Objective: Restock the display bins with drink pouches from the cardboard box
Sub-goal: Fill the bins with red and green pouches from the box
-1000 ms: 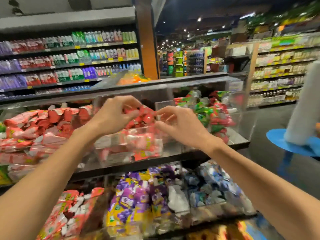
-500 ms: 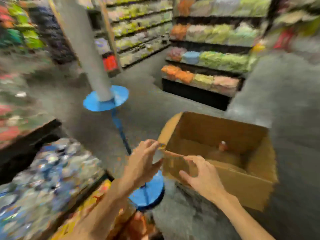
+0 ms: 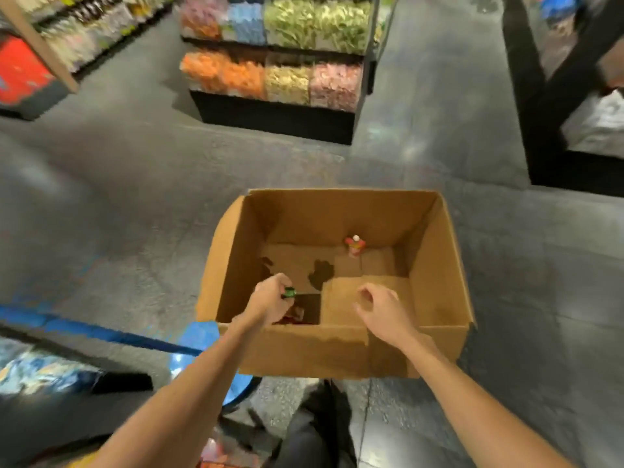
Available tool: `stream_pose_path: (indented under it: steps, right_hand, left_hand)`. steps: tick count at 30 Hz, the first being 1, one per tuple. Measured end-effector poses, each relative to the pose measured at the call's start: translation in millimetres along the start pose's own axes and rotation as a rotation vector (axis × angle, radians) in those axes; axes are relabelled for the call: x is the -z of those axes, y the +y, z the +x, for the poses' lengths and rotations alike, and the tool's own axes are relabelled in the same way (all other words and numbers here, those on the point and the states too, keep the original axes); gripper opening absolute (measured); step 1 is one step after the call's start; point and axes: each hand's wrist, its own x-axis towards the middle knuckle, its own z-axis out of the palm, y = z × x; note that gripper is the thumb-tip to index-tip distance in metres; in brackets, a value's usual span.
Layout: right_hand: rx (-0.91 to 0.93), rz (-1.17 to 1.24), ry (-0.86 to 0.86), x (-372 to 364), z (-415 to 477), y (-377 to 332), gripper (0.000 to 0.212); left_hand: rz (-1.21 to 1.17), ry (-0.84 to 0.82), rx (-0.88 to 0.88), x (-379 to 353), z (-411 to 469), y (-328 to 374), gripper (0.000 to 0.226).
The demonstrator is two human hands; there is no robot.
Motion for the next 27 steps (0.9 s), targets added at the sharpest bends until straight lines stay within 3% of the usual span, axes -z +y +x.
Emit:
stream_pose_path:
  steps: [4, 9, 13, 17, 23, 25, 27]
  right_hand:
    - [-0.123, -0.062, -0.123, -24.3, 71.0, 9.5, 0.036]
    - [-0.271, -0.098, -0.257, -60.0, 143.8, 29.5, 0.040]
    - [-0.335, -0.140, -0.361, -87.1, 174.3, 43.0, 0.038]
    - [-0.381, -0.141, -0.432, -106.7, 196.4, 51.5, 0.035]
    - [-0.395, -0.155, -0.438, -118.5, 241.0, 71.2, 0.034]
    - [-0.395, -0.167, -0.408, -118.4, 255.8, 79.0, 0.036]
    - [-0.419, -0.171, -0.348, -116.1, 269.6, 84.9, 0.040]
  left_hand:
    - [0.132, -0.182, 0.036, -5.3, 80.5, -33.6, 0.056]
    - [0.256, -0.416, 0.040, -31.2, 149.2, -70.4, 0.065]
    - [0.236, -0.722, 0.144, -73.4, 174.6, -103.6, 0.086]
    - [0.656, -0.711, -0.064, -103.6, 188.5, -123.9, 0.101]
    - [0.872, -0.797, -0.258, -122.7, 204.6, -134.1, 0.134]
    - [0.911, -0.765, -0.285, -128.5, 208.0, -135.4, 0.129]
    - [0.878, -0.715, -0.325, -132.9, 207.7, -138.0, 0.110]
